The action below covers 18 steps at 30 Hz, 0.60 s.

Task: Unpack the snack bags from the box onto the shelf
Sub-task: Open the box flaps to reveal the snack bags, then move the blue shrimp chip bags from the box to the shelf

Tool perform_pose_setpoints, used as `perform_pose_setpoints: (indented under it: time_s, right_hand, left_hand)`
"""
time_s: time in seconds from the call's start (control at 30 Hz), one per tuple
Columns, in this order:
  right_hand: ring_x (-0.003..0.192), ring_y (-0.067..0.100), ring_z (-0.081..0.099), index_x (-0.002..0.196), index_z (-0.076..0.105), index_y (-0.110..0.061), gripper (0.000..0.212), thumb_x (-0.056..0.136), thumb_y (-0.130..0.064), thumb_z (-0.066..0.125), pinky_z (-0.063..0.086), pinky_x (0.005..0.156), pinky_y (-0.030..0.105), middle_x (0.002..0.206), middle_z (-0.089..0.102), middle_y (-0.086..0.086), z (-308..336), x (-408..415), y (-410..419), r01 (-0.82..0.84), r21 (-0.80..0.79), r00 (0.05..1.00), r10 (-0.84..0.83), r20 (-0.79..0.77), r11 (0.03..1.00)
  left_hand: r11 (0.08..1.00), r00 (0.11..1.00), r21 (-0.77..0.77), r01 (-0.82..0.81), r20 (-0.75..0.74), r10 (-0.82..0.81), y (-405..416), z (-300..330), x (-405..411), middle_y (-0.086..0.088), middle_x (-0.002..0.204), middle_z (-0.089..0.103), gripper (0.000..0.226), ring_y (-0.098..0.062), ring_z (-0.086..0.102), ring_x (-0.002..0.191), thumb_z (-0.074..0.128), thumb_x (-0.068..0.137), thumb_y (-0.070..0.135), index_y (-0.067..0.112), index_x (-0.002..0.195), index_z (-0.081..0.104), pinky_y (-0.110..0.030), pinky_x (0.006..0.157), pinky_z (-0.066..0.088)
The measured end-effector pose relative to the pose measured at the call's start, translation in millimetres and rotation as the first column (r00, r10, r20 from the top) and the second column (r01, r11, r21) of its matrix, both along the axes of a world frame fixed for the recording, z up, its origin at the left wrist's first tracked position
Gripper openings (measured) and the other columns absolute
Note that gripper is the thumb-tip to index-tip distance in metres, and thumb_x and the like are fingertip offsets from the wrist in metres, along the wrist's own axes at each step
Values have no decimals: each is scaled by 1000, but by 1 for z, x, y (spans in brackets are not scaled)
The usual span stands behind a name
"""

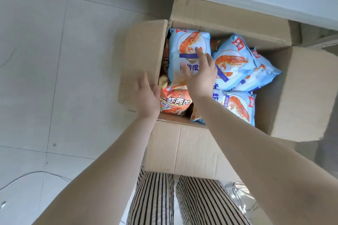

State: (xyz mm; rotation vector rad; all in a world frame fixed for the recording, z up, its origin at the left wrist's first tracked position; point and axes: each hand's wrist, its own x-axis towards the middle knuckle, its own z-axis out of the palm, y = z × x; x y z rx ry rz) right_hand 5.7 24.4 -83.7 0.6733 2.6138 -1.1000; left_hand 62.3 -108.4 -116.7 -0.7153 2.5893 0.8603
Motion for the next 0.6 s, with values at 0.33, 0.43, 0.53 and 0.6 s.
perform_pose_setpoints:
  time_s: [0.33,0.43,0.53,0.6]
  right_hand:
    - [126,27,47,138,37,-15,79,78,-47,76,43,104,38,136,46,8,-11,16,102,678,-18,726,-666,171,735]
    - [112,27,55,130,38,-17,80,73,-61,74,48,95,41,121,55,3,-21,10,114,687,-23,687,-638,348,727]
    - [122,30,47,129,40,-18,92,63,-75,70,40,104,48,127,53,8,-27,-1,120,639,44,676,-587,446,768]
    - [124,30,45,125,44,-18,90,62,-77,69,37,106,48,126,55,6,-29,-9,118,586,42,709,-536,458,809]
  left_hand:
    - [981,976,187,-54,219,12,66,0,-75,-14,142,45,89,-32,45,130,56,83,63,4,145,30,-40,107,36]
    - [975,927,162,-151,365,83,76,-16,-95,-8,133,53,106,-32,53,120,56,63,83,9,136,38,-47,104,39]
    - [946,920,179,-271,338,199,83,-20,-100,-2,118,62,94,-28,60,108,71,55,75,12,122,51,-40,96,48]
    - [936,929,199,-292,293,227,83,-18,-101,3,102,62,77,-24,62,97,78,58,66,14,111,57,-34,88,50]
